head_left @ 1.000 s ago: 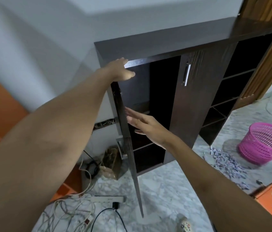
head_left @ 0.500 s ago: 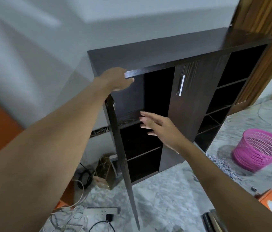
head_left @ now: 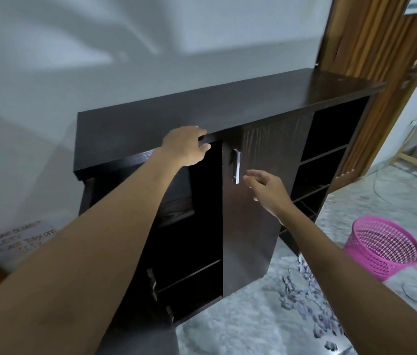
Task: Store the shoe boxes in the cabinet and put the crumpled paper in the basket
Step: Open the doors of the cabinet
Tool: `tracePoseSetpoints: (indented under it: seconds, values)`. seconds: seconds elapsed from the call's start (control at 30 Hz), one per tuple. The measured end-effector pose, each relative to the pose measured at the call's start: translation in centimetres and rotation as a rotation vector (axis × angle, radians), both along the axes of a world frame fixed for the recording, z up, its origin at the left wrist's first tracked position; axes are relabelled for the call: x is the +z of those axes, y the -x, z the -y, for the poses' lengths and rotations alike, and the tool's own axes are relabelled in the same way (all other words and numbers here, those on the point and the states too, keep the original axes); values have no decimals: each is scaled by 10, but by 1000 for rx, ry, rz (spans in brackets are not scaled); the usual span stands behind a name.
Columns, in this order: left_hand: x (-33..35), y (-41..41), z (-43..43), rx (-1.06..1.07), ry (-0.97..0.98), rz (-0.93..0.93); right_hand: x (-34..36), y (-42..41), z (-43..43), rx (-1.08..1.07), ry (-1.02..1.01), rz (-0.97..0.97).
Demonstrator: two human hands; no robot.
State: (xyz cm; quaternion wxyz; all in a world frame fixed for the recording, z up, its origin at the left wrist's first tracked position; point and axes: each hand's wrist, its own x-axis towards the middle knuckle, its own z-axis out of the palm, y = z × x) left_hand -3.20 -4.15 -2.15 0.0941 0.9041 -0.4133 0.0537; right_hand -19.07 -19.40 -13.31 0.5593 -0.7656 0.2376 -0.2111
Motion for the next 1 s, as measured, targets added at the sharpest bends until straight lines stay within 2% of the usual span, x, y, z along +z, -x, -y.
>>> tracePoseSetpoints:
  seconds: [0.27,0.4,0.73,1.0]
  values:
    - [-6,-15,69,71,144,-72,-9,-65,38,73,115,17]
    - [-10,-18,80,107,163,-65,-11,-85,40,-16,143,94]
    - [-5,-18,81,132,190,-78,-15,-95,39,-77,-10,187]
    - [-5,-9,81,159,248,-115,-8,-50,35,-49,-145,245]
